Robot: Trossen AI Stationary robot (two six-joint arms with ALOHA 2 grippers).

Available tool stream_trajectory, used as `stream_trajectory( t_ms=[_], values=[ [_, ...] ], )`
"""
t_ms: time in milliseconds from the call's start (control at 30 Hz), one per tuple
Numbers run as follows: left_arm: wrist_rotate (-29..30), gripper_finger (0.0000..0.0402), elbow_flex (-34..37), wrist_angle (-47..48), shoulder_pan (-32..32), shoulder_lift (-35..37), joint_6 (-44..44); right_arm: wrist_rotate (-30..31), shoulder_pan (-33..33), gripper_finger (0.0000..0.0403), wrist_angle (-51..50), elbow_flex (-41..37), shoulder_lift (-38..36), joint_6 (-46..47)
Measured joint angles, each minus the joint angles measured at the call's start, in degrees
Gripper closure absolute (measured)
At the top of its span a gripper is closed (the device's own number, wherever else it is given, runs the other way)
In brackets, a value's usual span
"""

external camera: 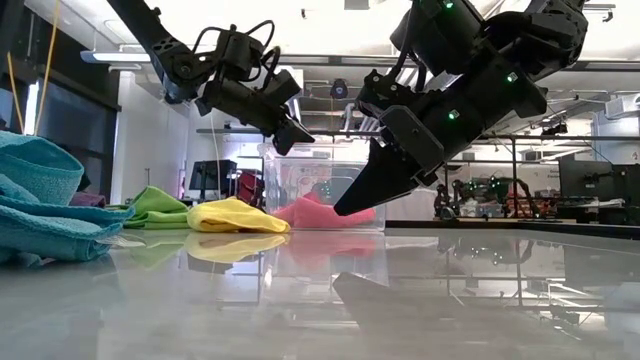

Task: Sort towels by color in basket
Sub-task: Put the light green microfiber cloth into the top transparent bin

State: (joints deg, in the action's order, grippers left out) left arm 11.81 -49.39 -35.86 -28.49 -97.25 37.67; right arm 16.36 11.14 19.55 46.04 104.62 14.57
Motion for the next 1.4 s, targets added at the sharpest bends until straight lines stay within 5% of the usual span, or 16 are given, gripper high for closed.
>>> stream_trajectory(
  t_ms=[567,933,1167,1400],
  values=[
    [4.17,0.0281,0.0,-1.24,1.53,0.74,2.77,0.0,0.0,0.0284,0.0,0.0,0.0,-0.02],
    [6.99,0.0282,0.0,-0.24,7.02,10.74,3.54,0.0,0.0,0.0284,0.42,0.02,0.0,-0.04],
    [8.37,0.0282,-0.04,18.32,14.77,19.9,1.97,0.02,0.0,0.0284,2.04,0.02,0.0,-0.04],
    [16.18,0.0282,-0.04,39.29,23.65,25.41,-13.81,0.0,0.0,0.0284,6.54,0.02,0.0,-0.56]
  ],
)
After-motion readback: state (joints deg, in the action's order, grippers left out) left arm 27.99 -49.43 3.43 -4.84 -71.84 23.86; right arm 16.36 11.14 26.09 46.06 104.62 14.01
